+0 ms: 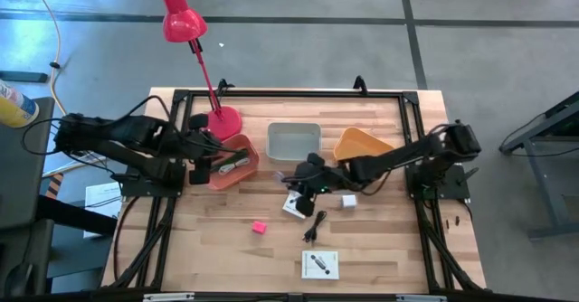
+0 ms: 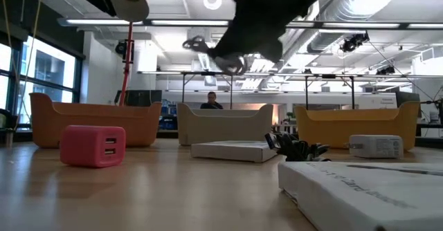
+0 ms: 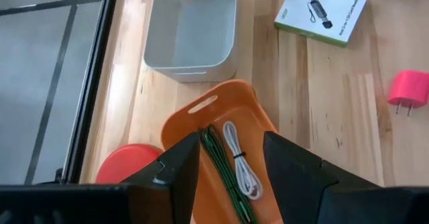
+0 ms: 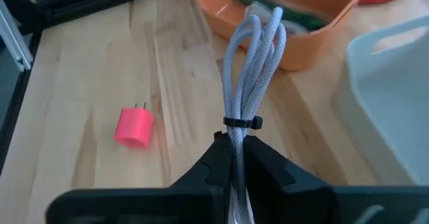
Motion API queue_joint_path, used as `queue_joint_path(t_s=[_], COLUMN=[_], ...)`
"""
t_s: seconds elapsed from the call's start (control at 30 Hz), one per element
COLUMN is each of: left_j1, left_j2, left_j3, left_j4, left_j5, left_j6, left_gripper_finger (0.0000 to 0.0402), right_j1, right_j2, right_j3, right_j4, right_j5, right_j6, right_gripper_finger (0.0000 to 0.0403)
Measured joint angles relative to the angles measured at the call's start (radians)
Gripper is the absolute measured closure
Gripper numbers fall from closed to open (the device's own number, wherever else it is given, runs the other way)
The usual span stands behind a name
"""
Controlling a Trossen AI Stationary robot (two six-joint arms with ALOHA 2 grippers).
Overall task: Pick and place items into bin
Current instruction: Put the violet charger cable into the dark brown bin
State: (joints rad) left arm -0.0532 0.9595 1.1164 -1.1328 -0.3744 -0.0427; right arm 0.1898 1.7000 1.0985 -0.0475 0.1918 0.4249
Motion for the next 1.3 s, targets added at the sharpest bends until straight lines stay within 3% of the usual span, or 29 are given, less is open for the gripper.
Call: queue_joint_path(t_s=[0.3,0.57,0.67,1.03,1.17,1.3], left_j1=[0.0,0.0,0.0,0.0,0.0,-0.009], left_j2=[-0.007,-0.006,-0.006,-0.006,0.002,0.047], left_j3=[-0.004,-0.062,-0.072,-0.072,-0.073,-0.073], left_j4=[0.014,0.083,0.096,0.1,0.172,0.28], left_j5=[0.021,0.059,0.068,0.077,0.153,0.255], left_j6=[-0.017,-0.024,-0.037,-0.041,-0.006,0.054], left_gripper_finger=[0.025,0.025,0.025,0.025,0.025,0.025], right_j1=[-0.047,-0.061,-0.061,-0.068,-0.056,-0.028], right_j2=[0.139,0.243,0.253,0.252,0.22,0.153], right_j3=[0.0,0.092,0.127,0.151,0.15,0.151], right_j4=[0.207,0.196,0.161,0.083,0.051,-0.113], right_j5=[-0.111,-0.242,-0.235,-0.228,-0.226,-0.2], right_j6=[0.0,-0.006,-0.023,-0.013,-0.021,-0.05], right_gripper_finger=[0.0379,0.0374,0.0367,0.0287,0.0256,0.0235])
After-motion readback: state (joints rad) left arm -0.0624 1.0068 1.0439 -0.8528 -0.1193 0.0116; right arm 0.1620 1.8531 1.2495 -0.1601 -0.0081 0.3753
